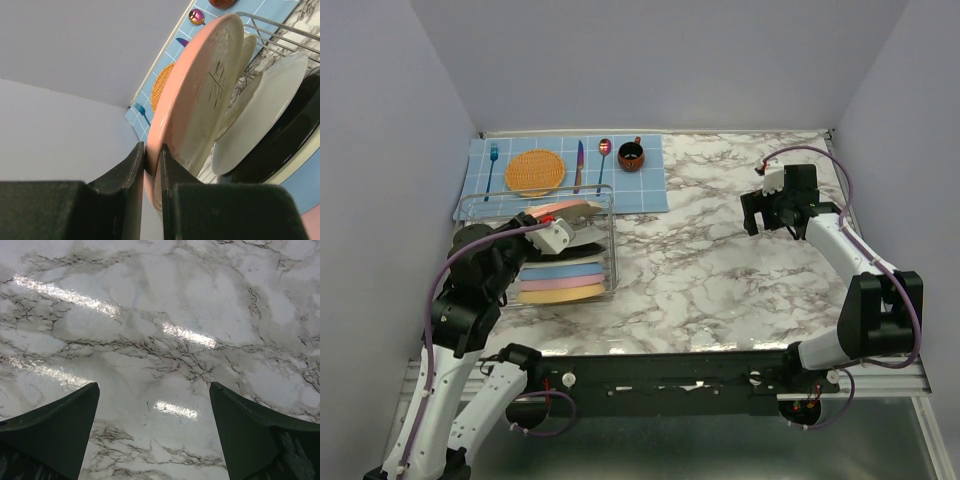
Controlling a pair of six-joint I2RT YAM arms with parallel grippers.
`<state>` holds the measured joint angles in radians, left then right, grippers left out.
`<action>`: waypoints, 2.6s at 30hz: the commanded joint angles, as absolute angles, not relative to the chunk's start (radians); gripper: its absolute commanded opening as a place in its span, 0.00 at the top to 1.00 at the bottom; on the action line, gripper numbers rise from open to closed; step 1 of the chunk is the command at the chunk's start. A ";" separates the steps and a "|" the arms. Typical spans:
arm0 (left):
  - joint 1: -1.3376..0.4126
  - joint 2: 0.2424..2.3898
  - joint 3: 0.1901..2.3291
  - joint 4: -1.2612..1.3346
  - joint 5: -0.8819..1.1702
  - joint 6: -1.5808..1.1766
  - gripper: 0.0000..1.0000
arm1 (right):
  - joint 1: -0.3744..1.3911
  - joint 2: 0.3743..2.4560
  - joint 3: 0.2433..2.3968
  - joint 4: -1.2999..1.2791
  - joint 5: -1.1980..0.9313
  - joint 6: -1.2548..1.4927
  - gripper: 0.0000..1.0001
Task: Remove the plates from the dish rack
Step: Unload the plate from the dish rack, then place the plate at the center of the board.
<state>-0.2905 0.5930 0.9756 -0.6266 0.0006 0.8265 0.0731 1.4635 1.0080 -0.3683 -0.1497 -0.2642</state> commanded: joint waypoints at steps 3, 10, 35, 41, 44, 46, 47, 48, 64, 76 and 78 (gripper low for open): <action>-0.296 0.580 1.035 -0.483 -0.026 0.813 1.00 | 0.080 1.479 1.032 -0.380 -0.132 -0.281 0.00; -0.296 0.591 1.077 -0.497 -0.025 0.808 1.00 | 0.084 1.483 1.035 -0.380 -0.129 -0.281 0.00; -0.296 0.577 0.979 -0.488 0.048 0.770 1.00 | 0.094 1.494 1.043 -0.385 -0.115 -0.279 0.00; -0.296 0.569 0.908 -0.486 0.100 0.747 1.00 | 0.219 1.433 1.075 -0.408 -0.131 -0.300 0.00; -0.296 0.569 0.902 -0.509 0.123 0.747 1.00 | 0.348 1.448 1.095 -0.431 -0.074 -0.369 0.00; -0.296 0.566 0.904 -0.521 0.138 0.755 1.00 | 0.394 1.476 1.117 -0.442 -0.063 -0.397 0.00; -0.296 0.565 0.908 -0.525 0.149 0.752 1.00 | 0.406 1.480 1.127 -0.457 -0.063 -0.429 0.00; -0.296 0.569 0.916 -0.532 0.152 0.750 1.00 | 0.419 1.488 1.138 -0.465 -0.055 -0.445 0.00; -0.296 0.591 0.956 -0.710 0.330 0.808 1.00 | 0.592 1.557 1.435 -0.515 0.035 -0.859 0.02; -0.296 0.623 0.977 -0.838 0.396 0.956 1.00 | 0.709 1.612 1.502 -0.509 0.083 -0.953 0.03; -0.296 0.624 0.983 -0.850 0.394 0.972 1.00 | 0.725 1.612 1.512 -0.511 0.083 -0.969 0.03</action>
<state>-0.2893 0.6277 0.9405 -0.7731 0.2756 0.9730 0.6769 1.6066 1.4635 -0.5034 0.0528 -0.9146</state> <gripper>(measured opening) 0.191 0.970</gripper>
